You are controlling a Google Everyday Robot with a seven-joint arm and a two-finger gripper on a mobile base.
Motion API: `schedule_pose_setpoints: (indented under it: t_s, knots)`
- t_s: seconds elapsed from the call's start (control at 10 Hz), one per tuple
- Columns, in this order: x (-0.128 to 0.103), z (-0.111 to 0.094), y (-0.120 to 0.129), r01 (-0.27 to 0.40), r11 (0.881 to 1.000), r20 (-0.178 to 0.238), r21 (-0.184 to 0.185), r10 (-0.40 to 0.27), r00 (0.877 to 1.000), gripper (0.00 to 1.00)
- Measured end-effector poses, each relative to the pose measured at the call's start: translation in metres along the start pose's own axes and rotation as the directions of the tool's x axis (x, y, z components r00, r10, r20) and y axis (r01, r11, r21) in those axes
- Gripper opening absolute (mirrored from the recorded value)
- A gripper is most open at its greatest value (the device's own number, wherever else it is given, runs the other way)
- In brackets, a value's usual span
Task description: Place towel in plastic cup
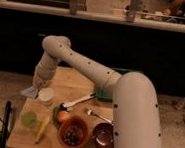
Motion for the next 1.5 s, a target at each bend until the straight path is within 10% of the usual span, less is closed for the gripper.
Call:
schedule_pose_setpoints:
  t_s: [0.5, 1.2, 1.5]
  knots:
    - [-0.046, 0.046, 0.005, 0.164, 0.977, 0.107, -0.133, -0.151, 0.983, 0.0]
    - [-0.064, 0.082, 0.002, 0.239, 0.961, 0.146, -0.137, -0.22, 0.965, 0.0]
    - [-0.067, 0.086, 0.0, 0.248, 0.959, 0.158, -0.139, -0.225, 0.961, 0.23]
